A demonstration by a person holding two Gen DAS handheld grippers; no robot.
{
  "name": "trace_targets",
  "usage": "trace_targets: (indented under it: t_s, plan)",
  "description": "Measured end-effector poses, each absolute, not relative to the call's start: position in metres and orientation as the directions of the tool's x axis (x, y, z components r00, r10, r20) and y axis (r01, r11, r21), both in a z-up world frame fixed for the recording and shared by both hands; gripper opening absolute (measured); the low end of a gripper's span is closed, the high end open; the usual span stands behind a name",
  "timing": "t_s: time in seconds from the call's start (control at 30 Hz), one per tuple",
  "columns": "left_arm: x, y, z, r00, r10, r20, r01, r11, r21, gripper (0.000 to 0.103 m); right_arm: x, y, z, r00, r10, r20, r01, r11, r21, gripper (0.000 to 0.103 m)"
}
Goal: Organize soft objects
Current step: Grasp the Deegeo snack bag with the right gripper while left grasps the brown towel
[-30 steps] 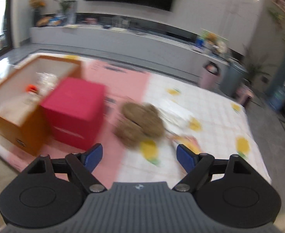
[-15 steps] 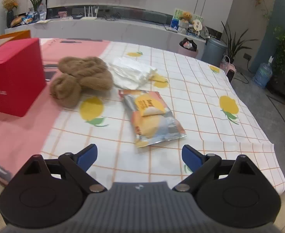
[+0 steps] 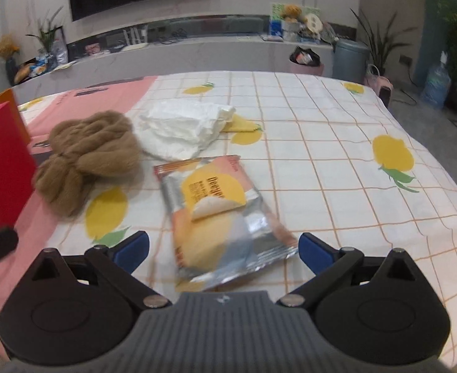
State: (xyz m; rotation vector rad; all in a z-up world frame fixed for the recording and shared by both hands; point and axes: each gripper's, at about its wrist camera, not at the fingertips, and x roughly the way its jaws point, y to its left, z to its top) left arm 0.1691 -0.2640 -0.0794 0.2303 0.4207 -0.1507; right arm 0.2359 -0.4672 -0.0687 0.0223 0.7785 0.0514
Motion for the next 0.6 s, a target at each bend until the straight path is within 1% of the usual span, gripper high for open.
trace_targets:
  t_s: [0.17, 0.23, 0.3, 0.43, 0.5, 0.53, 0.6]
  plan:
    - [0.205, -0.280, -0.082, 0.895, -0.021, -0.445, 0.136, 0.964, 0.230, 0.091, 0.259, -0.466, -0.083, 0.678, 0.067, -0.732, -0.109, 0.994, -0.010, 0.100]
    - [0.215, -0.282, -0.084, 0.885, 0.022, -0.464, 0.094, 0.970, 0.224, 0.091, 0.266, -0.466, -0.086, 0.687, 0.083, -0.722, -0.133, 0.991, -0.013, 0.100]
    - [0.226, -0.281, -0.088, 0.875, 0.029, -0.482, 0.083, 0.974, 0.209, 0.091, 0.274, -0.469, -0.088, 0.688, 0.096, -0.719, -0.126, 0.992, 0.011, 0.100]
    - [0.246, -0.280, -0.094, 0.848, 0.050, -0.527, 0.077, 0.973, 0.217, 0.091, 0.281, -0.468, -0.089, 0.695, 0.120, -0.709, -0.163, 0.987, 0.008, 0.100]
    - [0.250, -0.279, -0.095, 0.837, 0.034, -0.547, 0.090, 0.976, 0.198, 0.091, 0.279, -0.468, -0.090, 0.702, 0.136, -0.699, -0.182, 0.983, 0.009, 0.101]
    - [0.250, -0.278, -0.095, 0.836, 0.024, -0.549, 0.098, 0.977, 0.191, 0.091, 0.277, -0.468, -0.090, 0.703, 0.143, -0.697, -0.193, 0.981, 0.008, 0.100]
    - [0.249, -0.277, -0.094, 0.838, 0.015, -0.545, 0.106, 0.976, 0.191, 0.087, 0.276, -0.469, -0.089, 0.699, 0.155, -0.698, -0.211, 0.977, 0.006, 0.097]
